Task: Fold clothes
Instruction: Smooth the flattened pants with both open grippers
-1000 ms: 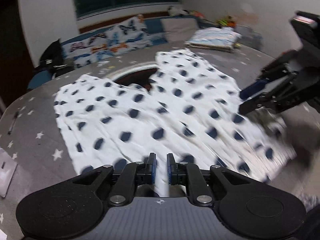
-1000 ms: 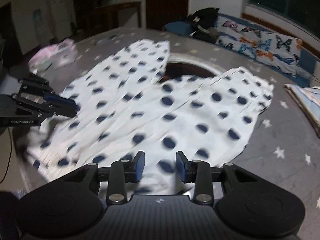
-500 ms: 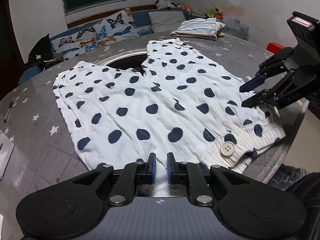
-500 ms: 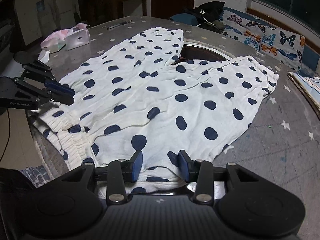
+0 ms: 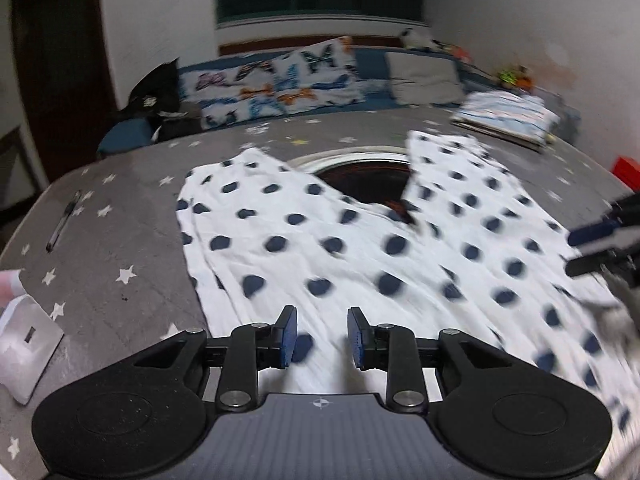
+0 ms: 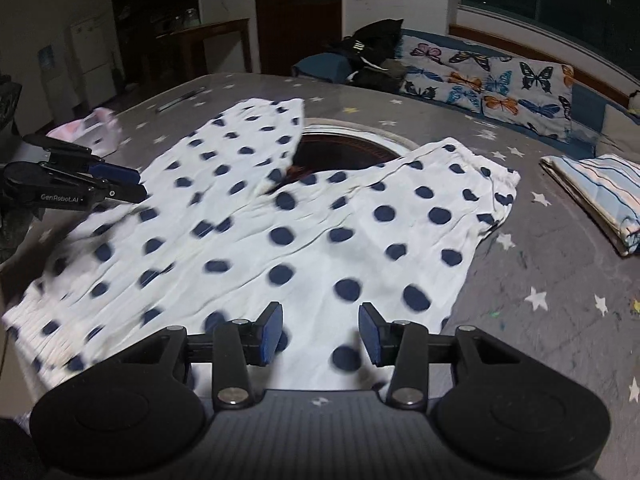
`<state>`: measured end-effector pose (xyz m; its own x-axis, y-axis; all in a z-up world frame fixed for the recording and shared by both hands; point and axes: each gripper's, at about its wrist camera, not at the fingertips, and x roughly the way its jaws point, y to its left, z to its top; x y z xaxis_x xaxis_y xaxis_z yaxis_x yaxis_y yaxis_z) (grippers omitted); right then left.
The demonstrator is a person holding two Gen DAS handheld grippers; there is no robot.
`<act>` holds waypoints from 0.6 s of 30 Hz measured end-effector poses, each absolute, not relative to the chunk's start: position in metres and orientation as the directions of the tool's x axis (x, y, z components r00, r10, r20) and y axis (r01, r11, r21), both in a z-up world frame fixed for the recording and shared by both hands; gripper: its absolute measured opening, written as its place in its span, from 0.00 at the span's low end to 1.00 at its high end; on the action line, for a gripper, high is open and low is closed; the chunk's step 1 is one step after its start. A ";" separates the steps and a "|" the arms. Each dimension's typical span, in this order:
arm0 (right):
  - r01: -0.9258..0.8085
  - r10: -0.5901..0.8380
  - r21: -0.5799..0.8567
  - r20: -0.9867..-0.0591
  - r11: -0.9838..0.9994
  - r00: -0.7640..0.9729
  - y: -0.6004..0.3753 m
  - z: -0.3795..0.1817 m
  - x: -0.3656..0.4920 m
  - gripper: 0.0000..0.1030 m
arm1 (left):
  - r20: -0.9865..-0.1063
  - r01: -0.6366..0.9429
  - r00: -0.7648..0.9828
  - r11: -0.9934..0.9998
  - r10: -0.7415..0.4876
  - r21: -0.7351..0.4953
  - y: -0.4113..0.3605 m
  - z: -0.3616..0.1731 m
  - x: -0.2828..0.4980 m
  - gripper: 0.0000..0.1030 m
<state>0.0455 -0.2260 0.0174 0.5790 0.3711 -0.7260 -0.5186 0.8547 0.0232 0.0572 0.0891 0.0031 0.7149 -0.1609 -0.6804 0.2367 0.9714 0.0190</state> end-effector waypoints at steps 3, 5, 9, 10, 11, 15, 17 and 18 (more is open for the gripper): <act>-0.505 0.361 0.021 -0.725 0.863 0.587 -0.230 0.018 0.057 0.41 | -0.697 0.200 0.705 0.980 -0.135 0.012 0.097 -0.005 0.071 0.29; -0.496 0.354 0.019 -0.724 0.868 0.592 -0.233 0.018 0.065 0.41 | -0.710 0.186 0.695 0.982 -0.116 0.022 0.103 -0.010 0.076 0.29; -0.478 0.341 0.016 -0.722 0.878 0.602 -0.239 0.018 0.081 0.41 | -0.709 0.176 0.698 0.984 -0.101 0.034 0.110 -0.007 0.081 0.29; -0.474 0.338 0.015 -0.722 0.881 0.604 -0.240 0.018 0.085 0.41 | -0.707 0.172 0.700 0.984 -0.098 0.034 0.111 -0.006 0.084 0.29; -0.469 0.334 0.015 -0.721 0.883 0.607 -0.242 0.018 0.088 0.41 | -0.704 0.168 0.704 0.985 -0.095 0.034 0.111 -0.005 0.087 0.29; -0.451 0.320 0.012 -0.720 0.893 0.616 -0.248 0.018 0.104 0.41 | -0.688 0.161 0.720 0.986 -0.092 0.036 0.105 0.001 0.106 0.29; -0.441 0.314 0.011 -0.718 0.898 0.621 -0.250 0.018 0.113 0.41 | -0.676 0.163 0.732 0.986 -0.089 0.046 0.101 0.003 0.117 0.29; -0.433 0.313 0.015 -0.714 0.901 0.626 -0.250 0.017 0.122 0.41 | -0.670 0.165 0.737 0.985 -0.088 0.052 0.099 0.004 0.123 0.29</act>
